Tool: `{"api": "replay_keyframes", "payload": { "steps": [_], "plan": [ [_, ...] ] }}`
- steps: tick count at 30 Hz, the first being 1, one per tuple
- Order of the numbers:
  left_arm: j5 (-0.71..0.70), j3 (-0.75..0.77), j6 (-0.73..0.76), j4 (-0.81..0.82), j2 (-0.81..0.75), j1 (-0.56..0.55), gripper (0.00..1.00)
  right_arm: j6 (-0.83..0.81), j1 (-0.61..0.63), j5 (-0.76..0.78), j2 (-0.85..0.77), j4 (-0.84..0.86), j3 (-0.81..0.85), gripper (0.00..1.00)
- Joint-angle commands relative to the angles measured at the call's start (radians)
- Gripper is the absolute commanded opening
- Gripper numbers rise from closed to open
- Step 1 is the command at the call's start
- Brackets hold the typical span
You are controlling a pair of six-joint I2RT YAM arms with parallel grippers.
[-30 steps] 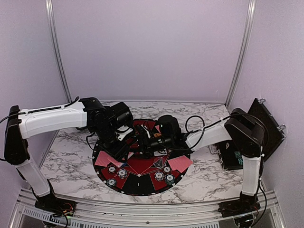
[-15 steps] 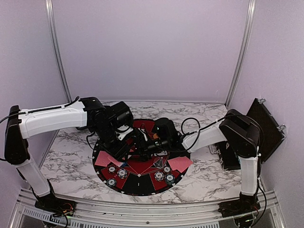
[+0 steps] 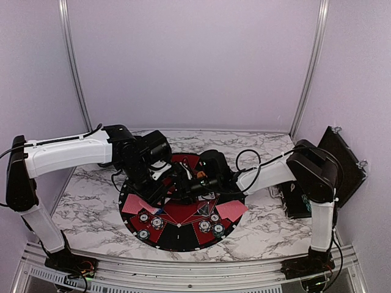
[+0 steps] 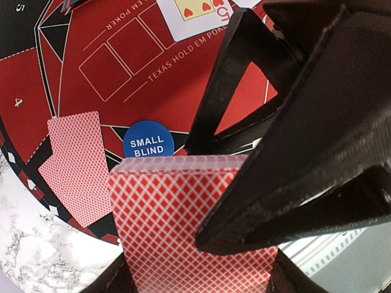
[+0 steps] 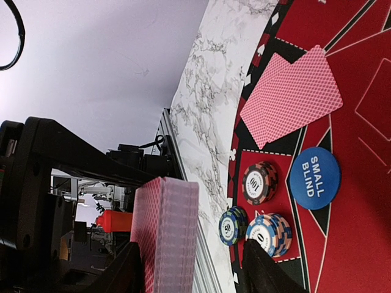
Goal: Distribute texas hold em gaming equipment
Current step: Pick up the poker card from the face-down deck piles.
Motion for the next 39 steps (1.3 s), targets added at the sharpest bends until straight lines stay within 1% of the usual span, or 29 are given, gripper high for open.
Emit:
{"api": "replay_keyframes", "payload": {
  "steps": [1,11,14,19,25,32,35,39],
  "plan": [
    [0.006,0.022,-0.001,-0.019,-0.010,0.000,0.52,-0.025,-0.029,0.056,-0.016,-0.070,-0.024,0.53],
    [0.007,0.019,0.001,-0.019,-0.007,0.001,0.52,-0.021,-0.042,0.052,-0.040,-0.058,-0.037,0.53],
    [0.006,0.019,0.001,-0.020,-0.005,0.000,0.52,0.016,-0.037,0.019,-0.052,0.015,-0.044,0.55],
    [0.011,0.019,0.000,-0.020,-0.003,0.000,0.52,0.054,-0.013,-0.018,-0.064,0.080,-0.021,0.62],
    [0.009,0.025,0.001,-0.020,-0.002,0.000,0.52,0.066,0.012,-0.023,-0.033,0.083,0.012,0.64],
    [0.009,0.028,0.001,-0.020,-0.002,0.000,0.52,0.085,0.036,-0.024,0.022,0.089,0.039,0.63],
    [0.009,0.031,0.002,-0.020,-0.003,0.001,0.52,0.081,0.037,-0.017,0.040,0.076,0.042,0.60],
    [0.005,0.033,0.004,-0.020,-0.008,0.001,0.52,0.046,0.023,0.013,0.051,0.018,0.039,0.55]
  ]
}}
